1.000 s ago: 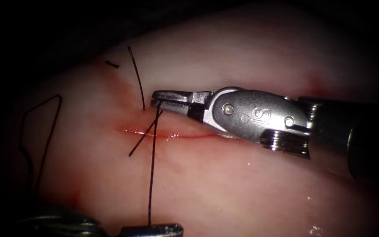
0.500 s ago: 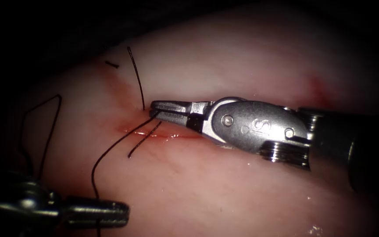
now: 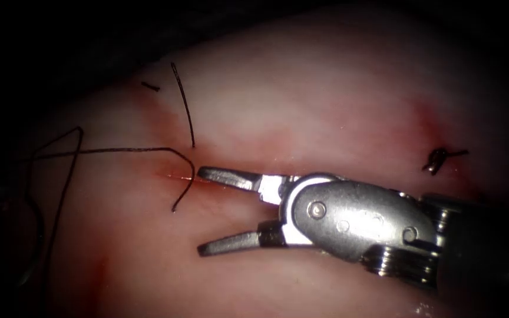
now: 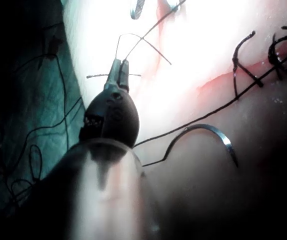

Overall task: Wound Closure
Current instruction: Grab the suture with the right tool, so the left tool can regrasp, then wrap the suture two times counter-clockwise around the right grasper.

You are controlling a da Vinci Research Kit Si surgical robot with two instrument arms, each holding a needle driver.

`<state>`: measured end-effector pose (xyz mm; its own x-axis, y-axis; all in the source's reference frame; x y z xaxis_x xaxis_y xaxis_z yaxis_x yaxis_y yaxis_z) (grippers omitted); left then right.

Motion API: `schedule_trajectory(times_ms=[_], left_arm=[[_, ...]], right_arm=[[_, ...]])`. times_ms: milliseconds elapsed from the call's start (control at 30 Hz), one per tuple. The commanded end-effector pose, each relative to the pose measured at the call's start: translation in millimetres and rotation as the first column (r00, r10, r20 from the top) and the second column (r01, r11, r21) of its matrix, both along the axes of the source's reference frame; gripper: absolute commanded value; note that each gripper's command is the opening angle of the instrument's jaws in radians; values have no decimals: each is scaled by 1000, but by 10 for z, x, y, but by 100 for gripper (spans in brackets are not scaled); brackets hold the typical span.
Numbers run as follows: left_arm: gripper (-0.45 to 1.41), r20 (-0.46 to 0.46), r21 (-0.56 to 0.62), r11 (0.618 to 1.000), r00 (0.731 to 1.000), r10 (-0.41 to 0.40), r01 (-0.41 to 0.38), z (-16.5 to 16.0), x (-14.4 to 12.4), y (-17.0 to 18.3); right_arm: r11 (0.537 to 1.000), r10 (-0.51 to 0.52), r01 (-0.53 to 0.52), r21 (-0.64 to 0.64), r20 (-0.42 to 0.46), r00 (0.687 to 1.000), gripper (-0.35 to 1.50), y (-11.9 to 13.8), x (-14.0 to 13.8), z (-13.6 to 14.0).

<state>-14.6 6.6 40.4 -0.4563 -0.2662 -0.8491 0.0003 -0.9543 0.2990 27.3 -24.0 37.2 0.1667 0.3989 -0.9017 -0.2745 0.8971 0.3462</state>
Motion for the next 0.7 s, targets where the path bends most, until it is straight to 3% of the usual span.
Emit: schedule_trajectory(times_ms=[33, 100, 200, 267, 300, 333, 433, 567, 700], left_arm=[[-45, -1, -25, 1000, 1000, 12, -12, 6, -4, 11], [-45, -5, -47, 999, 1000, 22, -22, 9, -5, 10], [-45, 1, -64, 997, 1000, 31, -31, 11, -8, 10], [-45, 7, -81, 996, 999, 36, -36, 12, -14, 11], [-45, 7, -81, 996, 999, 36, -36, 12, -14, 11], [-45, 8, -96, 994, 999, 45, -44, 13, -21, 12], [-45, 15, -114, 992, 998, 63, -61, 13, -26, 14], [-45, 65, -133, 988, 994, 92, -83, 16, -32, 17], [-45, 84, -135, 987, 992, 97, -85, 22, -39, 21]], right_arm=[[1000, 18, -17, 10, -19, 1000, 128, 21, 3, -2], [998, 41, -40, 40, -44, 998, 135, 34, -5, -3], [997, 53, -50, 50, -50, 997, 122, 51, -9, 1], [997, 58, -55, 55, -45, 997, 31, 64, -7, 9], [997, 58, -55, 55, -45, 997, 31, 64, -7, 9], [997, 12, -12, 71, -1, 1000, -35, 77, -1, 23], [996, -36, 32, 86, 45, 998, -35, 94, 12, 46], [995, -61, 62, 83, -12, 998, -35, 106, 28, 72], [991, -69, 74, 114, -49, 996, -35, 98, 47, 90]])
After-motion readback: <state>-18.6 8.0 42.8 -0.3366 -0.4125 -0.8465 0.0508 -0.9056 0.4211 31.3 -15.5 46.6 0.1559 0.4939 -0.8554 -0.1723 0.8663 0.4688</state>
